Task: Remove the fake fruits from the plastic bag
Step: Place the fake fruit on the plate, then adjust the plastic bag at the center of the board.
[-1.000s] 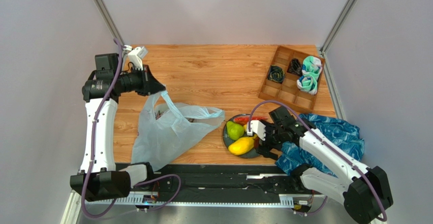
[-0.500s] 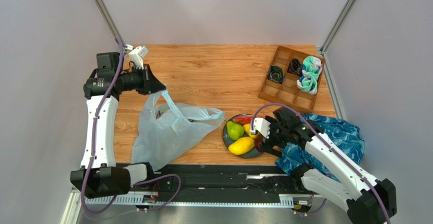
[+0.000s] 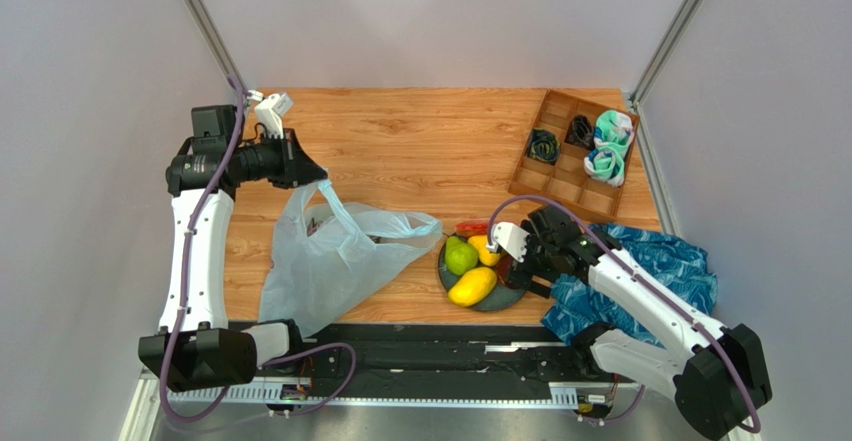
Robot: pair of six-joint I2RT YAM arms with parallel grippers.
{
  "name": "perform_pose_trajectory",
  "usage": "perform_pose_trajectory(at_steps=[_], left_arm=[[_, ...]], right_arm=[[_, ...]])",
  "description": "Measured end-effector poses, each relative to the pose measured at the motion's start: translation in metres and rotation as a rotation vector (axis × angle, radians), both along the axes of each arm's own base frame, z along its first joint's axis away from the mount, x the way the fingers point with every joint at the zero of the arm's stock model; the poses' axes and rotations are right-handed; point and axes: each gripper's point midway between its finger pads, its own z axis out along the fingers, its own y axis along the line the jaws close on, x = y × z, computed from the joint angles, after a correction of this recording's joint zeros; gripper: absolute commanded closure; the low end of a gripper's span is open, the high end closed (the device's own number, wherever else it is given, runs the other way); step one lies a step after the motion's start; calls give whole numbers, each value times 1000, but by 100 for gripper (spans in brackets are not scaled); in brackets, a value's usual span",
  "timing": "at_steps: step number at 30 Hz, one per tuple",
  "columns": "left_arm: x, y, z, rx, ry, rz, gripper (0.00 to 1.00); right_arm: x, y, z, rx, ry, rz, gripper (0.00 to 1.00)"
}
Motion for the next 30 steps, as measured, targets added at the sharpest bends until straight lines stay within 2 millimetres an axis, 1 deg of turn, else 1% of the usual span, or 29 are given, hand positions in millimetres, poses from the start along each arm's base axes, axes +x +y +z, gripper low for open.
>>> perform_pose_trajectory(at_steps=[4, 11, 12, 13, 15, 16, 18, 20, 21, 22, 23, 24, 25, 26, 27, 28, 30], left_arm=[[-2, 0, -1, 0, 0, 0, 100], [-4, -1, 1, 0, -5, -2, 100], [-5, -1, 1, 0, -7, -2, 100], [-7, -1, 2, 1, -10, -3, 100], [-12, -2, 5, 3, -19, -4, 100], [-14, -2, 7, 5, -26, -5, 100], [-22, -3, 11, 11, -44, -10, 100], [-29, -4, 16, 15, -67, -17, 100], [-32, -5, 18, 15, -74, -20, 100], [-35, -5, 19, 16, -79, -22, 100], [-38, -6, 20, 17, -83, -26, 100], [-41, -6, 20, 17, -84, -27, 100], [-43, -6, 20, 19, -86, -29, 100], [-46, -6, 20, 21, -84, -31, 100], [-48, -6, 19, 23, -83, -32, 100], [-49, -7, 20, 24, -83, -33, 100], [-53, -7, 20, 26, -83, -35, 100]], right_arm=[[-6, -5, 9, 1, -26, 22, 6], [-26, -25, 39, 20, -133, 52, 2], [-28, -25, 45, 30, -138, 53, 1], [-29, -19, 54, 63, -139, 58, 0], [-23, -4, 79, 139, -153, 59, 0], [-17, 8, 95, 195, -156, 54, 0], [6, 41, 141, 337, -176, 39, 0], [38, 82, 184, 485, -182, 25, 0], [51, 98, 197, 532, -167, 20, 0], [66, 120, 214, 594, -147, 24, 0], [82, 141, 221, 641, -113, 32, 0], [97, 161, 226, 683, -78, 46, 0], [108, 181, 225, 715, -35, 66, 0], [113, 194, 220, 730, 3, 83, 0], [116, 206, 211, 731, 45, 104, 0], [113, 218, 198, 720, 90, 125, 0], [96, 235, 175, 679, 172, 175, 0]])
